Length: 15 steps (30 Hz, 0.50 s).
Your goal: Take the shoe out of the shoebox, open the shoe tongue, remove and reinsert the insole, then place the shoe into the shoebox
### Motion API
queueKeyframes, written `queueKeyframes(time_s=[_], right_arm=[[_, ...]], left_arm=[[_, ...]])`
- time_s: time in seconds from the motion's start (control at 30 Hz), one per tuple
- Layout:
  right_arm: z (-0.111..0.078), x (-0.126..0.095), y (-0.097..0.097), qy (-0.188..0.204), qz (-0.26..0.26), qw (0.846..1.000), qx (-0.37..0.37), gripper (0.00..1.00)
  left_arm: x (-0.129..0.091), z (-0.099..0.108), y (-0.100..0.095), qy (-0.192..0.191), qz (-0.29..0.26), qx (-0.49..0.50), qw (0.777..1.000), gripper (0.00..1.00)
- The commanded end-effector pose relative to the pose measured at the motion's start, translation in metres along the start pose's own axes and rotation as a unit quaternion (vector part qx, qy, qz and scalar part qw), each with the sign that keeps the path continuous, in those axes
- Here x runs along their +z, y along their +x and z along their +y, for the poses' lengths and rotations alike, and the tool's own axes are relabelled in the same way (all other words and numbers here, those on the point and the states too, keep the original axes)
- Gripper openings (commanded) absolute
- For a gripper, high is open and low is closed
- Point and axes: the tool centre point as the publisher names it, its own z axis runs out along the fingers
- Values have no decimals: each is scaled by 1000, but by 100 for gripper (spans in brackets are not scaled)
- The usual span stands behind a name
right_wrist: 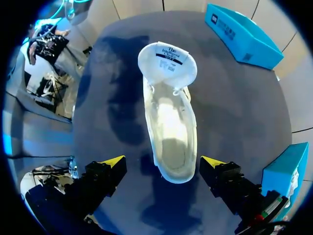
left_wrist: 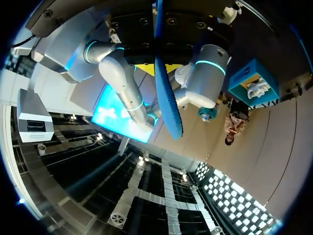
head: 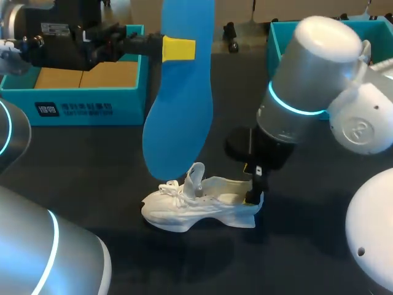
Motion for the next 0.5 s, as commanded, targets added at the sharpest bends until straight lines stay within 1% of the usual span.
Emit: queueKeyframes(time_s=[0.03,0.3,0.5], right_arm=[[3,4,0,63,0,998,-1,100],[3,13,2,58,-12,998,-8,100],[8,16,1,57,-14,998,-13,100]], left_arm=[[2,-1,-1,-1,0,0,1000,0],[2,-1,-1,-1,0,0,1000,0],[2,-1,-1,-1,0,0,1000,0]])
